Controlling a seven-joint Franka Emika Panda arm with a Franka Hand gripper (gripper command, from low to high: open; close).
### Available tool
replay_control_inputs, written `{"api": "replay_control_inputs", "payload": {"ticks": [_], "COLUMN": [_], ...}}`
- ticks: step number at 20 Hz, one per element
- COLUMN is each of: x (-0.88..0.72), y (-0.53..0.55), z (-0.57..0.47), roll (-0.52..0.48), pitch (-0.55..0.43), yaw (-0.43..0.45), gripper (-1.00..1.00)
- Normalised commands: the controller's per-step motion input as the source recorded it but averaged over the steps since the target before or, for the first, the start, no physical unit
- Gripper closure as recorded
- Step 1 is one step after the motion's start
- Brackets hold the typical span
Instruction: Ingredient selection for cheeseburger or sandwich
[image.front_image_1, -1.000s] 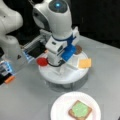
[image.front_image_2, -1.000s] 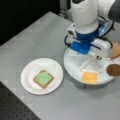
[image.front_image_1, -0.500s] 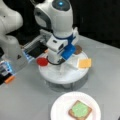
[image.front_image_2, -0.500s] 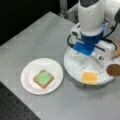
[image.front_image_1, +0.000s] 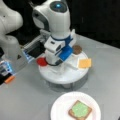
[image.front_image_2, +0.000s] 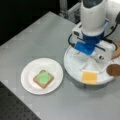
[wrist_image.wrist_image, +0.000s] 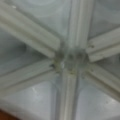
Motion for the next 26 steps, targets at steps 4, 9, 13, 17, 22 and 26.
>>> {"api": "replay_control_inputs", "payload": {"ticks": [4, 9, 13, 17, 22, 26], "x": [-0.32, -0.28, -0.24, -0.2, -0.16, -0.15], "y": [0.02, 0.03, 0.03, 0.05, 0.07, 0.07], "z": [-0.16, -0.13, -0.08, -0.09, -0.15, -0.13], "roll": [-0.098, -0.075, -0.067, -0.071, -0.08, -0.084], "pitch": [-0.297, -0.266, -0.236, -0.237, -0.246, -0.207], "yaw": [0.092, 0.102, 0.119, 0.114, 0.112, 0.115], "gripper": [-1.0, -1.0, -1.0, -1.0, -1.0, -1.0]}}
